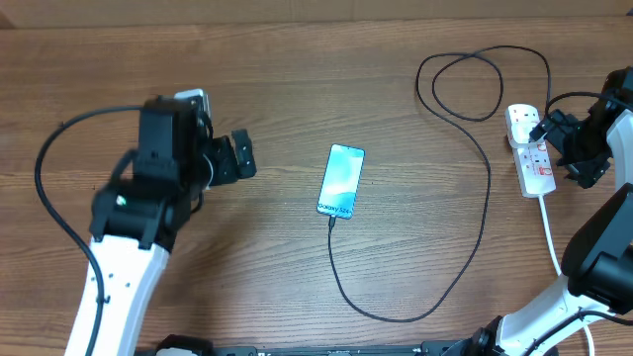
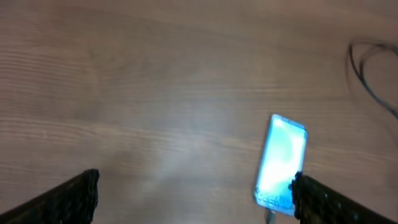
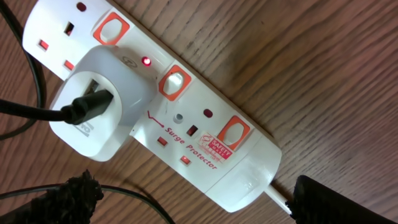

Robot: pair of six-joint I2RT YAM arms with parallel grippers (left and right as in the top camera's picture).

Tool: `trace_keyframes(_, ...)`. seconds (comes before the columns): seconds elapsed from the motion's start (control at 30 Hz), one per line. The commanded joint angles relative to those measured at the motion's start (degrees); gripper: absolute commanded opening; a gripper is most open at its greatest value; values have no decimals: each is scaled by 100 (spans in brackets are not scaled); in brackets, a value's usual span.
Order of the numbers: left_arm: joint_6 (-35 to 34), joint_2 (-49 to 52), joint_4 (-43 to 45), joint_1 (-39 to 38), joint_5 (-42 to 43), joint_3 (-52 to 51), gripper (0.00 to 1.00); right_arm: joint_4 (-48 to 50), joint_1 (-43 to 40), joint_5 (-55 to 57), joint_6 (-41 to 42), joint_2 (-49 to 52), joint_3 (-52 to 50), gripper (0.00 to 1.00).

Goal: Plug charger to phone and switch on socket

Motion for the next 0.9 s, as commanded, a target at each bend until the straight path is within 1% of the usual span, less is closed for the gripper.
trace_keyframes(0.0, 151, -114, 1172, 37, -544, -1263, 100, 20, 4, -7, -44, -114, 46, 100)
trace_keyframes(0.07, 153, -223, 2341, 118, -479, -2090, 99, 20, 4, -7, -42, -114, 46, 100)
trace_keyframes(0.17, 151, -398, 3895, 420, 7, -3191, 100, 20, 4, -7, -42, -114, 46, 100)
trace_keyframes(0.27, 57, -562, 5121, 739, 413, -4100, 99, 20, 4, -7, -42, -114, 46, 100)
trace_keyframes(0.33, -24, -656, 5689, 903, 487, -4597, 100, 20, 4, -7, -42, -114, 46, 100)
trace_keyframes(0.43, -68, -772, 6061, 1097, 485, -5099, 100, 20, 4, -7, -42, -114, 46, 100)
trace_keyframes(0.63, -72, -1021, 6161, 1375, 588, -5637, 100, 20, 4, -7, -44, -114, 46, 100)
trace_keyframes(0.73, -225, -1147, 6247, 1427, 599, -5890, 100, 20, 4, -7, -42, -114, 46, 100)
trace_keyframes(0.87, -267, -1478, 6749, 1427, 590, -6356, 100, 20, 4, -7, -42, -114, 46, 100)
